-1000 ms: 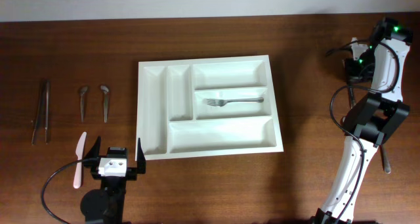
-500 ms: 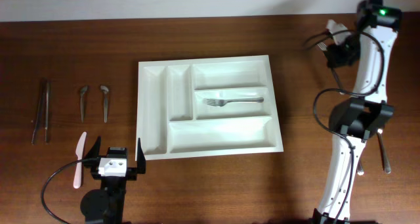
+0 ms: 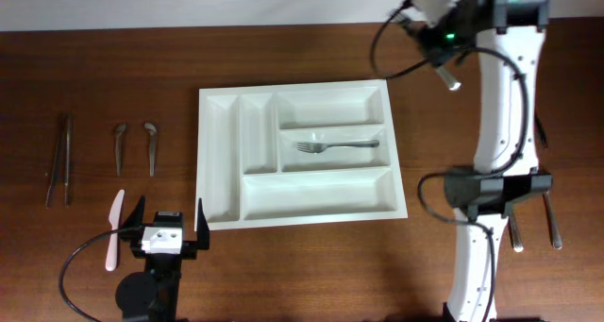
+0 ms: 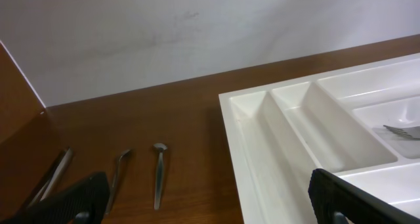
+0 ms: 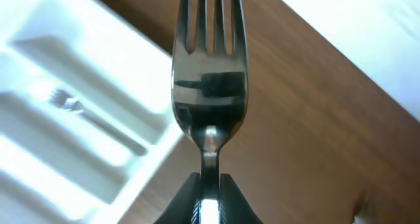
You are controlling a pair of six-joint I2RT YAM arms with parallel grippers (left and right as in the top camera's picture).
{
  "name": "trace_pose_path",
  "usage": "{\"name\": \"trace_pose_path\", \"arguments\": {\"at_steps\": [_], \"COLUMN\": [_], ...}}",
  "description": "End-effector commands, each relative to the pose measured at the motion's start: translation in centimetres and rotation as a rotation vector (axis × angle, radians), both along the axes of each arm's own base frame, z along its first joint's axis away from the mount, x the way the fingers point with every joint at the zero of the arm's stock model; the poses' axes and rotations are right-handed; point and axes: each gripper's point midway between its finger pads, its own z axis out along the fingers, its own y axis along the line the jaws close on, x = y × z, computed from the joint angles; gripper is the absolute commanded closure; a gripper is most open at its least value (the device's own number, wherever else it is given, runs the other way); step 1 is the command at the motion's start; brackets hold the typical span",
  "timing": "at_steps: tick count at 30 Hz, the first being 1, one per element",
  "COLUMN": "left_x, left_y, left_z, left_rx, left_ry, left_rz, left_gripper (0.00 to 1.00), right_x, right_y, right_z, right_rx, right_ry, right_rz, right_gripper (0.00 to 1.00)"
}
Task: Pack container
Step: 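Carry the fork into the same compartment beside the first fork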
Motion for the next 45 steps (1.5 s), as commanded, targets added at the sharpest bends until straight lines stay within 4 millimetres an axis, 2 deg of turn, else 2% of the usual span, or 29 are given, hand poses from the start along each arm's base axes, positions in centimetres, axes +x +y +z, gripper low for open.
{"name": "trace_pose_path", "arguments": {"at_steps": [1,5,12,14,20,27,30,32,38,40,41,45], "left_x": [0.0,0.0,0.0,0.0,0.0,0.0,0.0,0.0,0.0,0.0,0.0,0.0], "left_y": [0.2,0.2,0.2,0.2,0.2,0.2,0.2,0.2,0.2,0.2,0.2,0.2], "left_z": [-0.1,-0.1,-0.1,-0.1,-0.1,-0.1,-0.1,-0.1,-0.1,-0.1,-0.1,-0.1], "left_rx": [0.016,0.017,0.017,0.017,0.016,0.016,0.016,0.017,0.017,0.016,0.017,0.016], "left_ry": [-0.002,-0.002,-0.002,-0.002,-0.002,-0.002,-0.002,-0.002,-0.002,-0.002,-0.002,-0.002], "left_rz": [0.01,0.01,0.01,0.01,0.01,0.01,0.01,0.01,0.01,0.01,0.01,0.01], "left_gripper": [0.01,0.01,0.01,0.01,0.01,0.01,0.01,0.01,0.01,0.01,0.01,0.01], "right_x": [-2.0,-4.8,-8.7,-9.8,-11.4,-10.5,-10.4,-10.0,-9.0,-8.4,-8.1,-7.4], "right_y": [3.8,7.5,12.4,13.3,13.7,12.9,12.8,12.8,13.2,13.4,13.5,14.0], "right_z": [-0.3,-2.4,-5.9,-7.1,-9.2,-9.3,-9.2,-9.2,-9.9,-10.3,-10.4,-11.1], "right_rx": [-0.003,-0.034,-0.027,-0.018,-0.003,0.005,0.021,0.024,0.036,0.042,0.046,0.058], "right_ry": [0.044,0.141,0.279,0.328,0.418,0.401,0.399,0.387,0.364,0.356,0.352,0.34], "right_rz": [0.12,0.256,0.476,0.506,0.553,0.528,0.522,0.516,0.518,0.492,0.482,0.474], "right_gripper": [0.9,0.9,0.89,0.89,0.87,0.78,0.7,0.58,0.5,0.38,0.28,0.16]}}
